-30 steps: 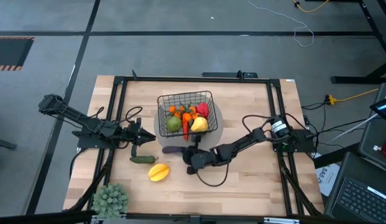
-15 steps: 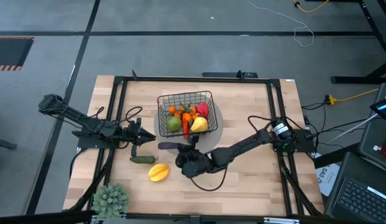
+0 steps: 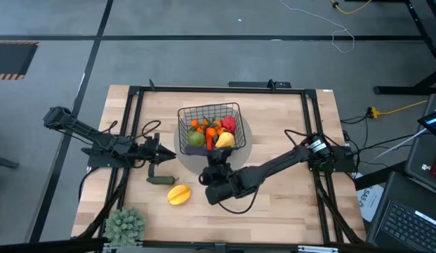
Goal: Build produce basket
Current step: Put the eggplant into the wire organizer
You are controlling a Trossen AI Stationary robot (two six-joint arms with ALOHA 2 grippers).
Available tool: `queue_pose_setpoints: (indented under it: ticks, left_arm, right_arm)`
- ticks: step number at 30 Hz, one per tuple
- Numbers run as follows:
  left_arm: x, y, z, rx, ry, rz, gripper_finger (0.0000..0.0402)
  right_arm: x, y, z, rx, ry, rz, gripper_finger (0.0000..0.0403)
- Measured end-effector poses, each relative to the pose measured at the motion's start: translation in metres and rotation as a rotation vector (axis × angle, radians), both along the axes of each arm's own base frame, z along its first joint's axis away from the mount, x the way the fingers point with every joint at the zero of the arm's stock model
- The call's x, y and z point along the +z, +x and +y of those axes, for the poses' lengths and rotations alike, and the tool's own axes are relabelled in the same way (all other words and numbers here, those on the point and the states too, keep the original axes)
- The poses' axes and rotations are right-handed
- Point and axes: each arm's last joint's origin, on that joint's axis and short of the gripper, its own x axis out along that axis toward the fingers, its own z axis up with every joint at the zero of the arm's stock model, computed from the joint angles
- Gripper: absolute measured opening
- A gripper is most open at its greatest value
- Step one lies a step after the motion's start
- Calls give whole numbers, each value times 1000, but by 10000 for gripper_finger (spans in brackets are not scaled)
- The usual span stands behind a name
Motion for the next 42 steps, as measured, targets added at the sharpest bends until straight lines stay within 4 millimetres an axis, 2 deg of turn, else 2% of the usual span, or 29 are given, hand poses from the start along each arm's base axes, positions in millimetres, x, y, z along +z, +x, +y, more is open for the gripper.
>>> queue_pose_setpoints:
  ticks: [7,15,20,31,37,42]
  left_arm:
    - [0,0,0,0,0,0,41]
    - [0,0,0,0,0,0,41]
    - [0,0,0,0,0,1,41]
    - [1,0,0,0,-5,-6,41]
    - [2,0,0,0,-12,-18,41]
    - [2,0,0,4,-95,-20,41]
  right_arm:
    - [29,-10,-13,-113,-150,59,20]
    - [68,-34,-66,-338,-83,115,20]
    - [72,-29,-92,-367,95,187,20]
    - [67,-26,-161,-446,270,366,20]
    - [68,-16,-190,-305,513,390,20]
    - [77,-8,-202,-193,580,305,20]
